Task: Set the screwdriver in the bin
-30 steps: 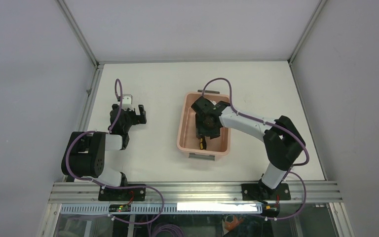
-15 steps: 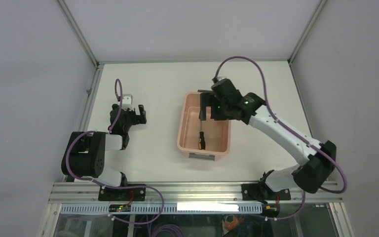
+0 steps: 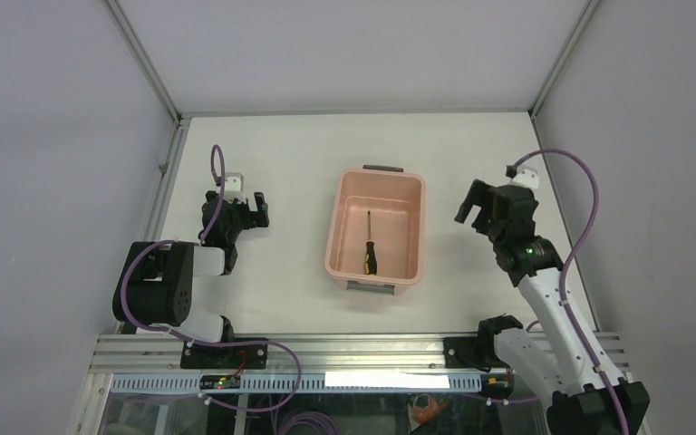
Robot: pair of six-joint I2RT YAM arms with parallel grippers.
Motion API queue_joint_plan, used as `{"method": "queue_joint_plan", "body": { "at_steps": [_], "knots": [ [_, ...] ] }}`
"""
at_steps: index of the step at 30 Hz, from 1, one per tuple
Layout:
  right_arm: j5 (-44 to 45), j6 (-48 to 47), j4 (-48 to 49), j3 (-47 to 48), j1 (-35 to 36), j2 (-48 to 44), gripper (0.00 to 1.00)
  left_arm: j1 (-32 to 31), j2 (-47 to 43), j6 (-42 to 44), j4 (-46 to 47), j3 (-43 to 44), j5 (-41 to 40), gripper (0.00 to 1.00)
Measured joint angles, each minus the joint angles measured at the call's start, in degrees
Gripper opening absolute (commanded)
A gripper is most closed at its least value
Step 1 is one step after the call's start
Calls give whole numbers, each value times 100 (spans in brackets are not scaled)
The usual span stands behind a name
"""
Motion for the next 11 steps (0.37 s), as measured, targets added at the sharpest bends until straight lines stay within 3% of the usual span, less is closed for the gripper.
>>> {"method": "queue_joint_plan", "body": {
  "at_steps": [5,11],
  "knots": [
    [494,63,588,-1714,-87,-570,99,0,0,0,0,0,0,99],
    [752,146,1084,-2041,-94,-1073,99,0,0,0,0,0,0,99]
  ]
}}
